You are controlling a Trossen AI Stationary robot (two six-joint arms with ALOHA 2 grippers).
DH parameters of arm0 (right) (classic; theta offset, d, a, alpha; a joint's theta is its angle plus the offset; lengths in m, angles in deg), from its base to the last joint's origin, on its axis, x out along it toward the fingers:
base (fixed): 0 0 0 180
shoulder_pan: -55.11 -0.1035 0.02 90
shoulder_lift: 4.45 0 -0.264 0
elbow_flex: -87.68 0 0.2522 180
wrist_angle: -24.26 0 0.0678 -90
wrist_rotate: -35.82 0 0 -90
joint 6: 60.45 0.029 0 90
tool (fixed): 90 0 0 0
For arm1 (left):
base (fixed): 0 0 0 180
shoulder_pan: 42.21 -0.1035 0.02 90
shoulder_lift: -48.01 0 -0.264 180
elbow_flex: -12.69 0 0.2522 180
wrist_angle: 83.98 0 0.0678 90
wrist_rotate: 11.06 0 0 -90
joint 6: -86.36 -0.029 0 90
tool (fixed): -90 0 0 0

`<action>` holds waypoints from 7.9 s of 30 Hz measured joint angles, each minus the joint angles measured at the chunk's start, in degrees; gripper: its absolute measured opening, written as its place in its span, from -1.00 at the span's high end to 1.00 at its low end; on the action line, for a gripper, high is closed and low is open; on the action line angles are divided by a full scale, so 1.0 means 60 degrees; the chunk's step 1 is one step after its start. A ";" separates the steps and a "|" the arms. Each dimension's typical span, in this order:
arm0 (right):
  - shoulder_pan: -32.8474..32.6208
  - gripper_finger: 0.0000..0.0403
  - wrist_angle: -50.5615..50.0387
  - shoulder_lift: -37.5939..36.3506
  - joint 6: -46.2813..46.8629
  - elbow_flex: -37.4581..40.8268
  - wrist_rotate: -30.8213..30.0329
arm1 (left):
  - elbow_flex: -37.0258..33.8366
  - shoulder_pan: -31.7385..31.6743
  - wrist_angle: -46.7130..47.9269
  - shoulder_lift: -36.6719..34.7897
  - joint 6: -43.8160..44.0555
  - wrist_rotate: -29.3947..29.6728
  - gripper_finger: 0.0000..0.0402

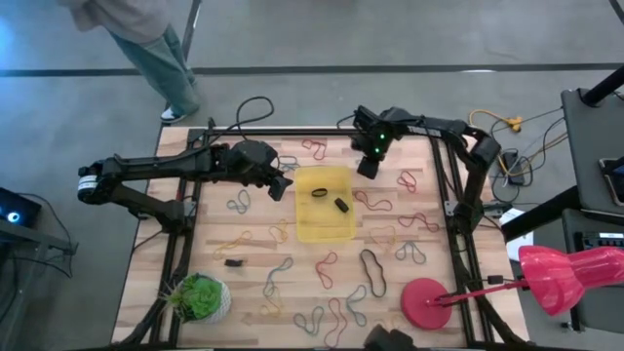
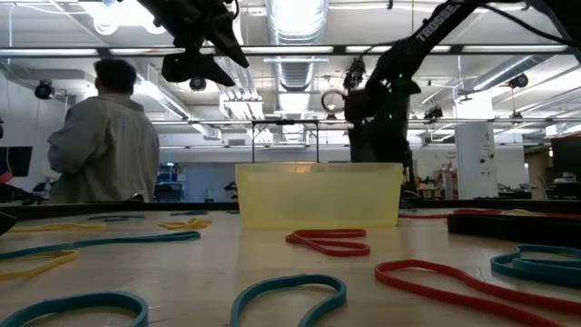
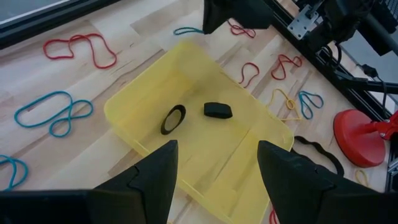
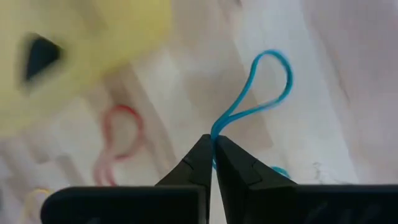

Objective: Pick and place rubber bands into bin
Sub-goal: Put the blue rubber band into the yellow bin

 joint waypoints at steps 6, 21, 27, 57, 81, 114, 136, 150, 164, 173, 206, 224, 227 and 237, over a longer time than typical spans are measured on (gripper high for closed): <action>-0.0124 0.96 -0.0002 -0.0628 0.0781 -0.0480 0.1049 | 0.0000 0.0000 -0.0002 0.0000 -0.0082 0.0000 -0.02; -0.2704 0.96 0.0601 -0.0666 0.2829 -0.2140 0.2002 | -0.0059 0.0000 -0.0046 0.0000 -0.0095 0.0001 -0.02; -0.3270 0.80 0.0837 -0.0422 0.3118 -0.2132 0.0982 | -0.0084 0.0004 -0.0035 0.0000 -0.0083 0.0000 -0.02; -0.3870 0.05 -0.0608 -0.1332 0.1794 -0.2691 -0.1052 | -0.0168 -0.0550 0.0347 0.0226 -0.2367 0.0012 -0.02; -0.3772 0.05 -0.1684 -0.2041 0.3293 -0.2680 -0.2194 | 0.1536 -0.3313 0.0842 0.5608 -0.6822 -0.0126 -0.02; -0.3776 0.05 -0.1830 -0.2037 0.4061 -0.2676 -0.2189 | 0.2384 -0.4058 0.0965 0.7599 -0.9756 -0.1075 0.01; -0.3735 0.05 -0.1749 -0.2037 0.3771 -0.2676 -0.2443 | 0.2242 -0.4047 0.2711 0.6902 -0.9189 -0.1760 1.00; -0.3717 0.05 -0.1606 -0.2037 0.3405 -0.2676 -0.2722 | 0.2369 -0.3362 0.2107 0.2896 -0.7236 -0.2518 1.00; -0.4097 0.05 -0.2983 -0.2756 0.3996 -0.2672 -0.2767 | 0.3071 -0.1729 -0.1042 0.2527 -0.5488 -0.3770 1.00; -0.4627 0.05 -0.3701 -0.3653 0.5217 -0.2636 -0.3493 | 0.4318 -0.1371 -0.1076 0.4480 -0.5497 -0.4628 1.00; -0.4970 0.05 -0.3308 -0.4285 0.5277 -0.0708 -0.4690 | 0.3661 -0.2473 0.4000 0.4508 -0.5386 0.0516 0.77; -0.4832 0.05 -0.3168 -0.4285 0.5191 0.0045 -0.4341 | 0.0045 -0.3696 0.2052 0.4575 -0.2506 0.0186 0.10; -0.4699 0.05 -0.3153 -0.4285 0.5193 -0.0023 -0.4149 | 0.0056 -0.3845 0.1502 0.4568 -0.2804 0.0084 0.10; -0.4653 0.05 -0.3141 -0.4288 0.5422 -0.0097 -0.4147 | 0.0022 -0.4029 0.1175 0.5595 -0.3102 -0.0141 0.10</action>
